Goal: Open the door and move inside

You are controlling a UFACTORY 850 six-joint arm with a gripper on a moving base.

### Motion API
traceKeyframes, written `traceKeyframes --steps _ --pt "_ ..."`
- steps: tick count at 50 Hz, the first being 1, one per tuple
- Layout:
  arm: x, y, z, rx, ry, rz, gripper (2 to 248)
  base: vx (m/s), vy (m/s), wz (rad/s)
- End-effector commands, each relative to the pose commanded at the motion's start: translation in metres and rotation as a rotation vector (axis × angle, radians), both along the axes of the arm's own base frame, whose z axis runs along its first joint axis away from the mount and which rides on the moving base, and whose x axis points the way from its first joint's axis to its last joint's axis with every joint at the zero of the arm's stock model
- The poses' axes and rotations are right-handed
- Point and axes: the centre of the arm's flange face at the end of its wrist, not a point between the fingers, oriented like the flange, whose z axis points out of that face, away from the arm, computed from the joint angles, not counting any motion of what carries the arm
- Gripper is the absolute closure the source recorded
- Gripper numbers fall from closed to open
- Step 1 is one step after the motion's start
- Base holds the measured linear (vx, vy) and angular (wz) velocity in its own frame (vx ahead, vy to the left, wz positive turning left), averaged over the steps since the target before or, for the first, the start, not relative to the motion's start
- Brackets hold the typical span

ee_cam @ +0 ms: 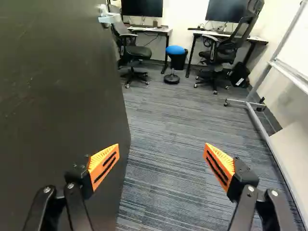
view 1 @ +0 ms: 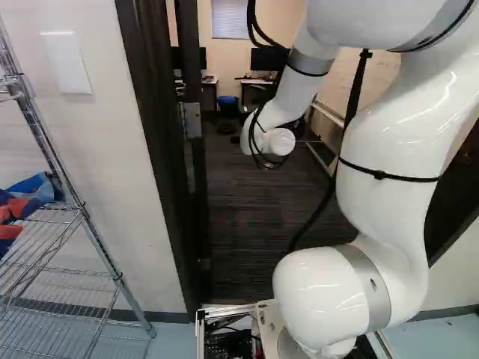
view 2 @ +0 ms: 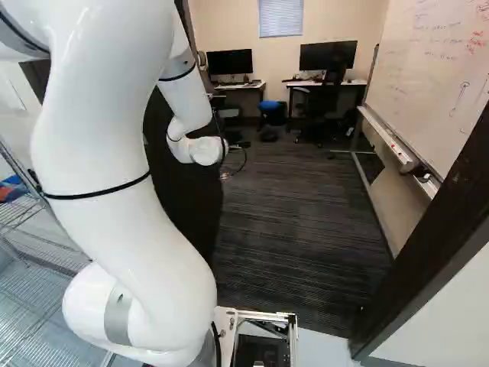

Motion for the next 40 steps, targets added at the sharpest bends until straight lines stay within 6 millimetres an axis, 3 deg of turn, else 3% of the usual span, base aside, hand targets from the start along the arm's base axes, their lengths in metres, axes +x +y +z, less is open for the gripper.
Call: traceKeyframes --steps 40 --pt "-0.052 -0.048 0.001 -0.054 0.015 -0.017 3 0.0 0.0 0.0"
